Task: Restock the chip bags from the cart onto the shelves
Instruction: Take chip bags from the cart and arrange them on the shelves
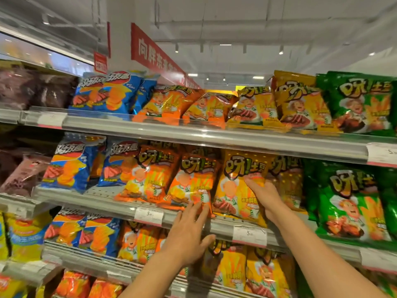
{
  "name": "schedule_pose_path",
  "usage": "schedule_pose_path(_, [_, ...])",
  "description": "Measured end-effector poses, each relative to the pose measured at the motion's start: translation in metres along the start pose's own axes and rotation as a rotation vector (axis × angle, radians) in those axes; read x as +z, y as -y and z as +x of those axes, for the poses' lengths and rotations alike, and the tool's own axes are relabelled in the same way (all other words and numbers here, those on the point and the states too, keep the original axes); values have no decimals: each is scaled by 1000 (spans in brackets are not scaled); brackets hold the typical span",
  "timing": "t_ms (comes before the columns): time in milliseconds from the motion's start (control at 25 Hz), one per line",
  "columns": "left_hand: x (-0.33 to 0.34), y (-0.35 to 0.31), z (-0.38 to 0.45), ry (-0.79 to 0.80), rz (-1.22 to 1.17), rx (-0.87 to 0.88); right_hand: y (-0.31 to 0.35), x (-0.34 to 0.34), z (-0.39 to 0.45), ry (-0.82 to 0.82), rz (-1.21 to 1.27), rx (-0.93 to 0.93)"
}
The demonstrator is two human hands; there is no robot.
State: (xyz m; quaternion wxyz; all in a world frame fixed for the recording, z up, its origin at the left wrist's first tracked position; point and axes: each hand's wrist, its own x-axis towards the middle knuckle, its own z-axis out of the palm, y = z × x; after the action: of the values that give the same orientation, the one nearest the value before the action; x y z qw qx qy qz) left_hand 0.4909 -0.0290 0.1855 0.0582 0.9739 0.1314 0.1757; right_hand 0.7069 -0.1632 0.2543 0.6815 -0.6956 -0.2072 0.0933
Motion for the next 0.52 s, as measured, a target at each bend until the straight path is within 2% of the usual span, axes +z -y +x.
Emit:
schedule_pose_path(160, [18, 4, 3, 25, -4, -2, 11, -9, 6, 76, -68, 14])
schedule_pose_path(520, [29, 9, 6, -83, 12, -28, 10, -24, 15, 209, -101, 105])
